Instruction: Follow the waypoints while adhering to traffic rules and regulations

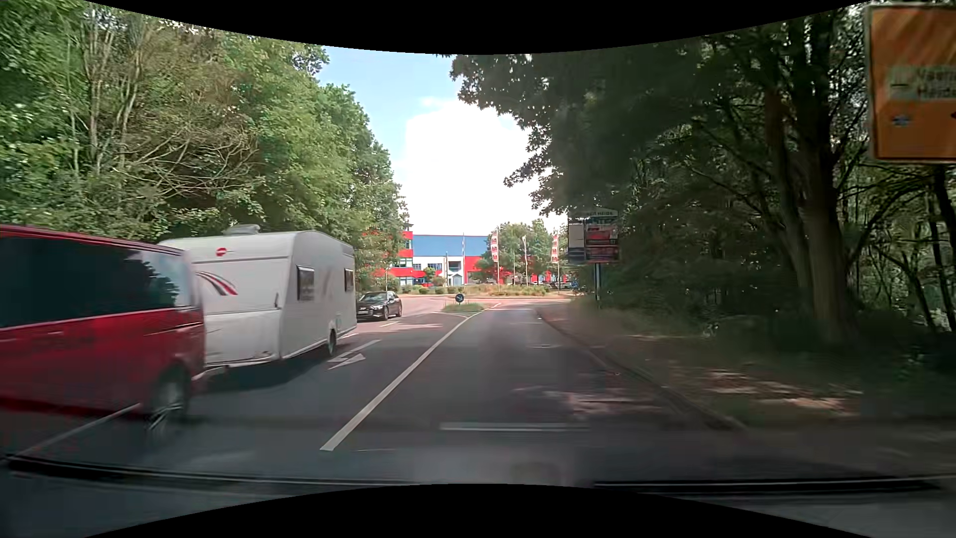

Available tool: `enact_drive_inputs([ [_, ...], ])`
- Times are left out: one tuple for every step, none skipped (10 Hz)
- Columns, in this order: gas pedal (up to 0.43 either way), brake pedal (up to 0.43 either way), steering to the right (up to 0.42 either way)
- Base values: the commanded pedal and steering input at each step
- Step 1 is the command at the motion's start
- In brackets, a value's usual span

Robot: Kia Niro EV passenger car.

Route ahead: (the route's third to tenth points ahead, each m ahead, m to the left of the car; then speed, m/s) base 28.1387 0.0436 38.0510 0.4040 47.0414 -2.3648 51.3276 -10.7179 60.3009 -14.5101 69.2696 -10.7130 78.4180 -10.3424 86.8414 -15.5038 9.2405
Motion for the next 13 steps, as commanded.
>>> enact_drive_inputs([
  [0.0, 0.0, 0.002],
  [0.0, 0.0, 0.002],
  [0.0, 0.0, 0.003],
  [0.0, 0.0, 0.003],
  [0.0, 0.0, 0.003],
  [0.0, 0.006, 0.002],
  [0.0, 0.012, 0.001],
  [0.0, 0.03, 0.0],
  [0.0, 0.073, -0.001],
  [0.0, 0.11, -0.001],
  [0.0, 0.134, -0.001],
  [0.0, 0.152, -0.001],
  [0.0, 0.183, 0.0],
])
